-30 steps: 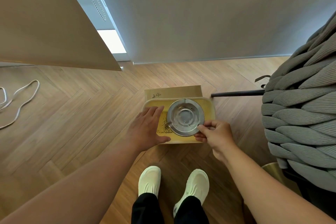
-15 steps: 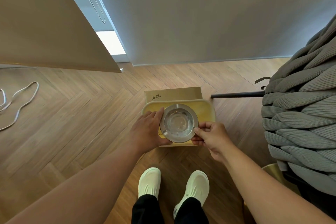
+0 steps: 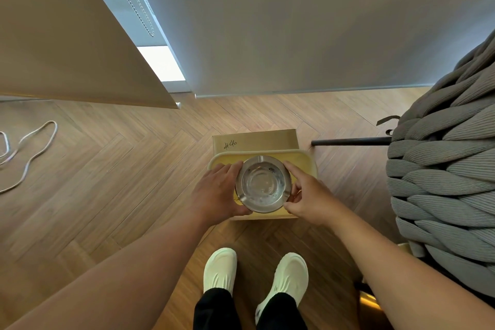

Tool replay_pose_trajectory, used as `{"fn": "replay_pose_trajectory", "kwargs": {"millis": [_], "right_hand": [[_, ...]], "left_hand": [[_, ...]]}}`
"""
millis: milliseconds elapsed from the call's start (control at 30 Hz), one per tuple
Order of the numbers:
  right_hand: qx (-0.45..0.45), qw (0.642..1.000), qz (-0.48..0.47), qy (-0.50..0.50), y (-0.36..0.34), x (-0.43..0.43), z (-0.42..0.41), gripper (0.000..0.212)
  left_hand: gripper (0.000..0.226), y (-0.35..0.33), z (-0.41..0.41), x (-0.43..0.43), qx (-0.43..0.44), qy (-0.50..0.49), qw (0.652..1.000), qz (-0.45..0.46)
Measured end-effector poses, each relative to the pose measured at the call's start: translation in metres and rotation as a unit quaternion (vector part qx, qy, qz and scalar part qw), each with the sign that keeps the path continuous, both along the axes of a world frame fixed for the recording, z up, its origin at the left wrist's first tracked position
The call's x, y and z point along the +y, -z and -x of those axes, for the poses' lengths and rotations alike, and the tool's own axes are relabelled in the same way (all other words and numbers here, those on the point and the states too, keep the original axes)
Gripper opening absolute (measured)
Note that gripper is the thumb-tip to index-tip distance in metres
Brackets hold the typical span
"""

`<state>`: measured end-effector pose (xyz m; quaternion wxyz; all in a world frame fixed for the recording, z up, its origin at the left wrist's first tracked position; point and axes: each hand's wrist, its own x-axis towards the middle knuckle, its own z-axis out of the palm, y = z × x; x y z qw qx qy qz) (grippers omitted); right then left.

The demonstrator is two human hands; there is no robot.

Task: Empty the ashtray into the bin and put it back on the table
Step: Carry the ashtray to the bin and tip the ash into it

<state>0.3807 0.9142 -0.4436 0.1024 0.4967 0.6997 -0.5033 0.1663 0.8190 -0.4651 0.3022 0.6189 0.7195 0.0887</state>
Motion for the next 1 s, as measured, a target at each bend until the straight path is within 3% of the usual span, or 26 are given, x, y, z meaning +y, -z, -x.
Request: {"fn": "replay_pose_trajectory", "kwargs": {"millis": [433, 833, 1000], "right_hand": [[-0.039, 0.984, -0.137, -0.108, 0.009, 0.003, 0.009, 0.097], [-0.049, 0.982, -0.142, -0.118, -0.002, 0.010, 0.003, 0.096], [-0.049, 0.982, -0.147, -0.112, -0.019, 0.010, 0.002, 0.086]], "left_hand": [[0.097, 0.004, -0.003, 0.003, -0.019, 0.000, 1.000, -0.001], [0.107, -0.007, -0.011, 0.010, 0.040, 0.026, 0.999, 0.009], [0.103, -0.025, -0.010, 0.011, 0.033, 0.031, 0.999, -0.001]]}}
